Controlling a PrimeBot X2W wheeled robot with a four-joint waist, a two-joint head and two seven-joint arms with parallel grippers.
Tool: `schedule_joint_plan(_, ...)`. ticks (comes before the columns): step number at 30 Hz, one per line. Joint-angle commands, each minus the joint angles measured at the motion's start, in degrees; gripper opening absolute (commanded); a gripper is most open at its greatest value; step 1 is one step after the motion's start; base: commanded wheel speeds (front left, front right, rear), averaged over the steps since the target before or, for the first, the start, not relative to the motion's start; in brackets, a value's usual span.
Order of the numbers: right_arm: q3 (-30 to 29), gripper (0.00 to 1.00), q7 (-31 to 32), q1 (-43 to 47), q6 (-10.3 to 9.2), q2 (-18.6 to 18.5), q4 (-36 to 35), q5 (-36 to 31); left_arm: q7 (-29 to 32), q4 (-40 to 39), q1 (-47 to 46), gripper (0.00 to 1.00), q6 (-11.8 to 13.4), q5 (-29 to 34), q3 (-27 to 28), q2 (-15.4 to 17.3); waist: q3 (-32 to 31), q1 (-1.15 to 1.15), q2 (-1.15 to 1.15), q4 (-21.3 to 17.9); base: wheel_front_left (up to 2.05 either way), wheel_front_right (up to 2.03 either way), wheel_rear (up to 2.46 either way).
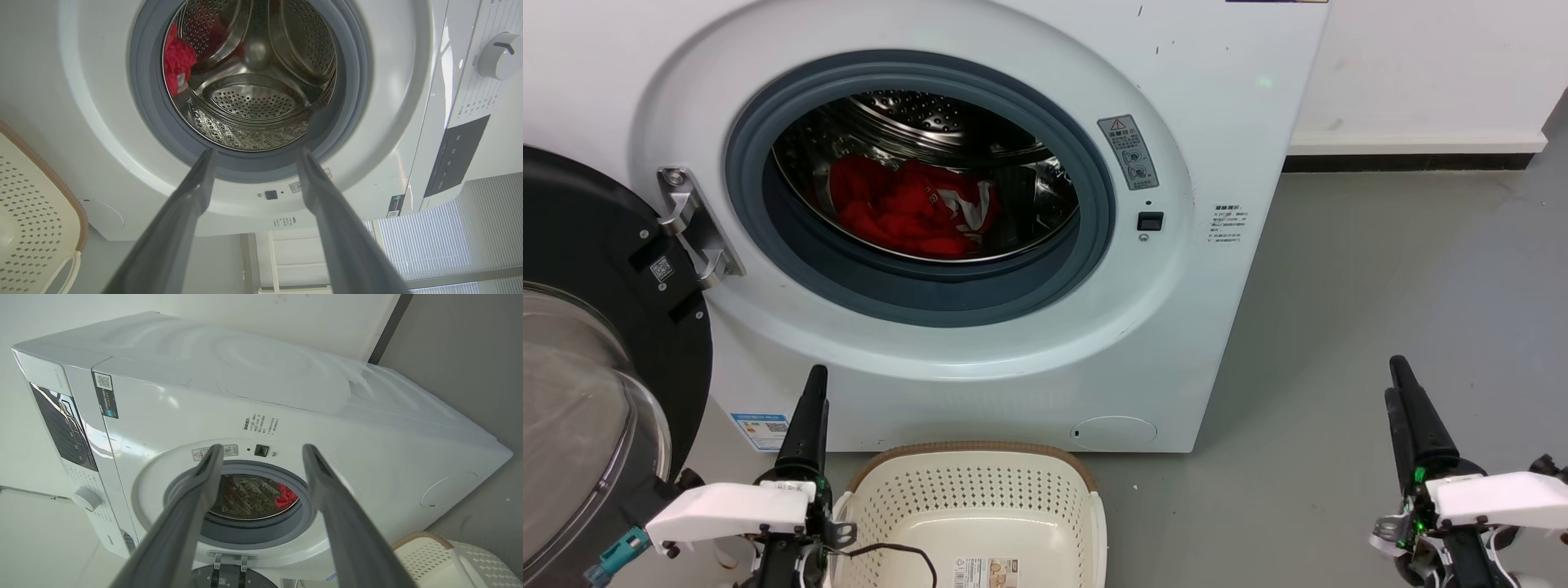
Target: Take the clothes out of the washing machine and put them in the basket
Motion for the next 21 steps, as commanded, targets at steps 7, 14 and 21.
schedule_joint_plan(7,0.9,1.00,-2.0,0.1,0.01,0.0,-2.9,-13.9,-2.0,-2.9,-2.1,1.00,0.0,10.7,-1.2,0.1,0.0,0.00,0.00,0.0,0.00,0.00,0.00)
schedule_joint_plan(14,1.2,1.00,-3.6,0.7,0.01,0.0,-4.0,-23.5,-3.6,-3.6,-2.4,1.00,0.0,20.6,-2.6,0.2,0.0,0.00,0.00,0.0,0.00,0.00,0.00)
schedule_joint_plan(21,1.7,1.00,-5.0,1.2,0.01,0.0,-4.9,-31.1,-5.0,-3.8,-2.5,1.00,0.1,28.3,-3.4,0.2,-0.1,0.00,0.00,-0.1,0.00,0.00,0.00)
